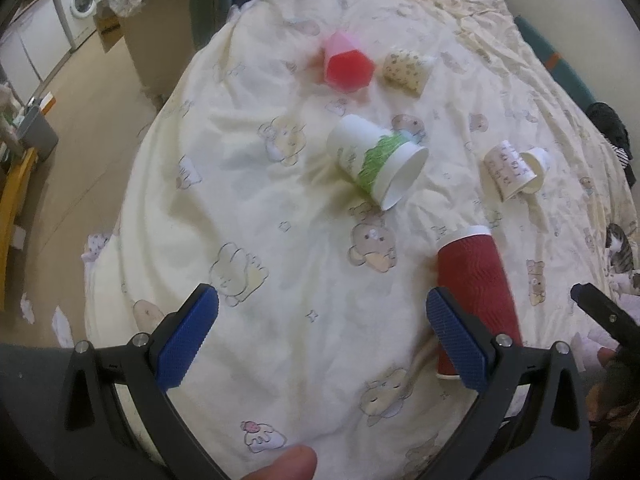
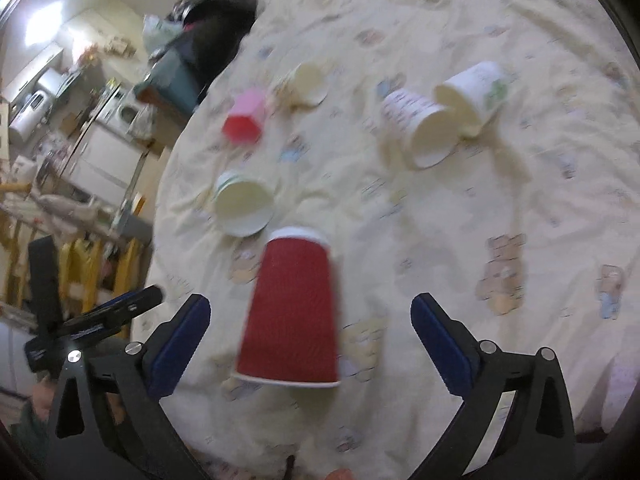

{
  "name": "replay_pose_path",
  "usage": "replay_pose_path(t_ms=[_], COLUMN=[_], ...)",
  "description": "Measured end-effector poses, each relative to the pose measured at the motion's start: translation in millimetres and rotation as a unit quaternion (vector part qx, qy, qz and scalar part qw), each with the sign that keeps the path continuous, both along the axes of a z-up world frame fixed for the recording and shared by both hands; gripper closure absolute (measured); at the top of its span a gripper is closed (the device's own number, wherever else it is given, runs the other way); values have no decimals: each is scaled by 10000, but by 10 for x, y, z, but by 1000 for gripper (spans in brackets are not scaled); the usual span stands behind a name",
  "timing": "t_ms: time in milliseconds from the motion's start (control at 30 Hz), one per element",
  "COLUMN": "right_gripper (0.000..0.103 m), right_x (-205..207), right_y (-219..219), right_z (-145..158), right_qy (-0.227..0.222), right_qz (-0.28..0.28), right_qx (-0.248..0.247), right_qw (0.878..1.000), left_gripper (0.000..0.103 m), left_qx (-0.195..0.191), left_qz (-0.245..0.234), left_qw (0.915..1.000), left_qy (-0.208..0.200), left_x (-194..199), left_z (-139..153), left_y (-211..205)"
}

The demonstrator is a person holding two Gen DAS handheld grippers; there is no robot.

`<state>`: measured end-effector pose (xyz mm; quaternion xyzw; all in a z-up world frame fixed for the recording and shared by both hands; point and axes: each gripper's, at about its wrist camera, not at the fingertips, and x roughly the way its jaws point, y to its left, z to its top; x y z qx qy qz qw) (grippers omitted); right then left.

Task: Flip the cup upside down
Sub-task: 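Carry the red cup toward the left gripper and lower it, then grasp the red cup with the left gripper while the right gripper releases it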

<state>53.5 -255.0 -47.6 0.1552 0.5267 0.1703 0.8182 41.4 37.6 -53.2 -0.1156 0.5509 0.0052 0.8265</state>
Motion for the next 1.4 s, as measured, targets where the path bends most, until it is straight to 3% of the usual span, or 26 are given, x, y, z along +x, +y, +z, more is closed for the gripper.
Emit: replay_pose_path(t_ms=[133,333,567,800,933,1033,1233,1333,1400], right_gripper=[0,0,0,0,0,0,0,0,0], right_x=[-95,-225,-214,-232,-222,-227,-235,-221,-204], right_y=[-109,-56,-73,-119,-248,-363,-583,-641,-661], right_z=[78,303,262,280,266,247,200,172,145], right_qy=[-542,-1517,-1404,-1376,-1199,-1098,-936,-841,-754], right_qz=[-267,-333,-242,-305,-447,-644,-928,-976,-967], right_qx=[-318,-996,-767,-676,-294,-254,78,187,252], right_qw=[9977,9828,9868,9877,9913,9915,9912,9915,9921], left_gripper=[0,0,0,0,0,0,0,0,0], left_qx=[81,175,96,263,200,-248,-202,-299,-441], left_qz=[-166,-283,-581,-684,-664,-611,-607,-582,-707], left_qw=[9997,9986,9958,9956,9972,9978,9961,9902,9798], left_qy=[-171,-421,-697,-583,-265,47,613,1230,1816], left_x=[-15,-59,-99,-20,116,274,550,690,806], left_z=[52,120,208,296,288,259,127,-88,-306], left_y=[-88,-163,-306,-458,-593,-719,-1040,-1178,-1293])
